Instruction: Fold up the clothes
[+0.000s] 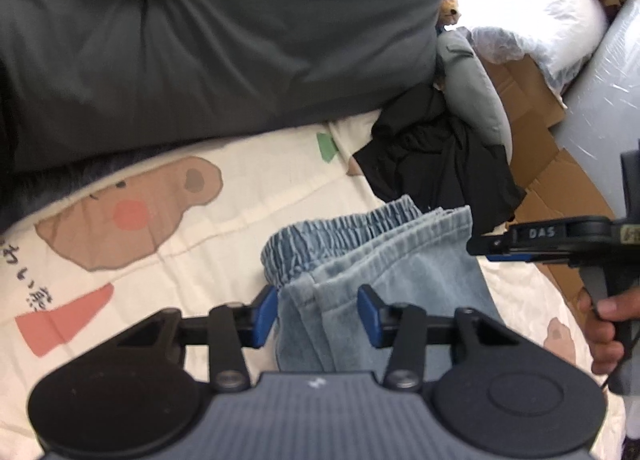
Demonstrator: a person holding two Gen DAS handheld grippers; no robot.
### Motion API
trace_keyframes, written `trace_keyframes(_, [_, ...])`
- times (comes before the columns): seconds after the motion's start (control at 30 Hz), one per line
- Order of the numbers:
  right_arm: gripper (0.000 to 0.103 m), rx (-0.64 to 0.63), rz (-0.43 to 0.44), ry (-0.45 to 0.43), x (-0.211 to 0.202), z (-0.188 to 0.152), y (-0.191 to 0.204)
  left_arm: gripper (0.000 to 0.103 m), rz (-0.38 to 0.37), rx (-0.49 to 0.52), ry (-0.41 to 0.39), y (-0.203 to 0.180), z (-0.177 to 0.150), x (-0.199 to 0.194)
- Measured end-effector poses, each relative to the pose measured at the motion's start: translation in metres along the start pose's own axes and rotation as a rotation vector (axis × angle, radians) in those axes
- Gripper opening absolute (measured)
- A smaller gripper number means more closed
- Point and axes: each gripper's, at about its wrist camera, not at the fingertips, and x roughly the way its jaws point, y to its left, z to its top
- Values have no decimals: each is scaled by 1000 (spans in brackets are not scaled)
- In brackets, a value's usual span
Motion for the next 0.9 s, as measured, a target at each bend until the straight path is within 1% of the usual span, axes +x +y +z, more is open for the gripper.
trace_keyframes(0.07, [42,-52,-16,-2,4,4,3,31,-12,-10,9,1,0,3])
trace_keyframes(0.13, [42,-85,-18,-1,6,10,4,29,-33,-15,33,-1,0,7])
trace_keyframes(0.2, [41,-114,-16,-5,7,12,6,29,-37,-5,46,-4,-2,10])
trace_keyframes(0.3, [40,-154,-11,-13,7,13,10,28,-44,1,51,-8,-4,11])
trace_keyframes(0.33, [37,-167,-9,-16,7,14,11,18,-41,2,45,-9,-4,10])
trace_keyframes(0.37, [25,-180,-7,-18,7,14,13,14,-41,3,38,-9,-4,9])
trace_keyframes(0.4, [10,-194,-5,-21,7,15,14,12,-36,2,33,-9,-3,7])
trace_keyframes(0.43, [3,-207,-3,-24,6,15,15,9,-33,1,29,-9,-3,5])
trace_keyframes(0.5, [0,-234,0,-29,6,16,18,7,-36,6,16,-10,-2,0])
trace_keyframes(0.63, [0,-278,7,-39,6,18,22,7,-27,9,-5,-8,1,0])
trace_keyframes(0.73, [0,-258,12,-48,9,18,21,8,-17,-10,11,-4,2,7])
trace_keyframes(0.83, [7,-216,27,-23,17,21,15,21,2,-12,31,-2,0,11])
trace_keyframes(0.87, [12,-202,45,-7,20,21,13,33,8,-12,32,-2,0,10])
trace_keyframes(0.9, [26,-196,75,10,22,21,11,39,14,-11,34,-1,0,10])
